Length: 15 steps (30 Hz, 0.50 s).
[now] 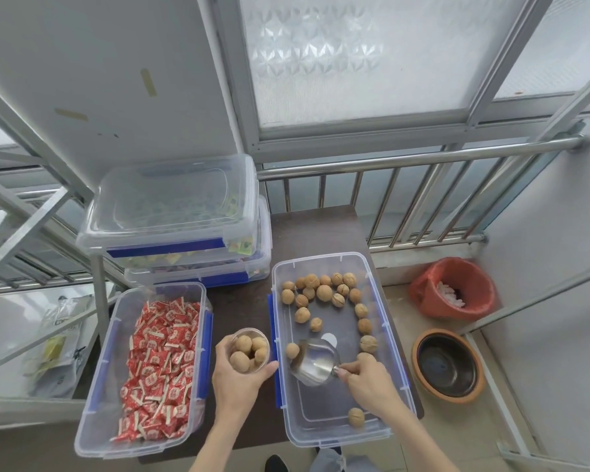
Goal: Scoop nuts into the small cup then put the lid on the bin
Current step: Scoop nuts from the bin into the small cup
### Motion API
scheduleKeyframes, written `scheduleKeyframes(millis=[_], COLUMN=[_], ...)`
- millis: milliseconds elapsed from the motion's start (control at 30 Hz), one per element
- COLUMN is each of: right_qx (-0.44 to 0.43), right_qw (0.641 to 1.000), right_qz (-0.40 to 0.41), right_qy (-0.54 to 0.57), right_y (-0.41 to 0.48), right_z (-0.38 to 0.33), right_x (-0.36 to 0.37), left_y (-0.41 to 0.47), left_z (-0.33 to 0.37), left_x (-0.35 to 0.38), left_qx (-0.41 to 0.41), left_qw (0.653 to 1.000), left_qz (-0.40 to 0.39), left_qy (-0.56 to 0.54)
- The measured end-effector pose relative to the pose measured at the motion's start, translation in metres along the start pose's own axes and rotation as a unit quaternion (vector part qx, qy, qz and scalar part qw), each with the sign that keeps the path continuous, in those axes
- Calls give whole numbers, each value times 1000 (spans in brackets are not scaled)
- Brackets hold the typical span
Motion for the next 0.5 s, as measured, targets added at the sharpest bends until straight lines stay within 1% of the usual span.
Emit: scheduleKeyframes(millis=[100,167,233,367,500], right_qx=[12,31,55,125,143], right_qw=[993,980,965,916,879], right_qz=[7,22,31,41,46], right_qy=[115,198,254,380,453], right_y=[8,15,22,35,46], right_z=[0,7,10,7,-9], right_x=[12,20,31,58,74], left_y=[1,2,3,2,1], left_z=[2,3,3,7,8], left_x=[5,6,8,8,7], left_qx=[-2,-1,-4,-3,-4], left_qw=[1000,1000,1000,1000,999], left_qz=[-11,-19,-28,-29,-31], left_qy=[-4,-4,-5,-8,-12])
Point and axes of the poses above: each hand's wrist, its own y-axis towards the middle knuckle, its own x-axis out of the palm, z = x × y, the point moved 8 cm from there along y, towards the middle knuckle, and after that the axes turned 1 degree about -y, right-handed, at the moved point
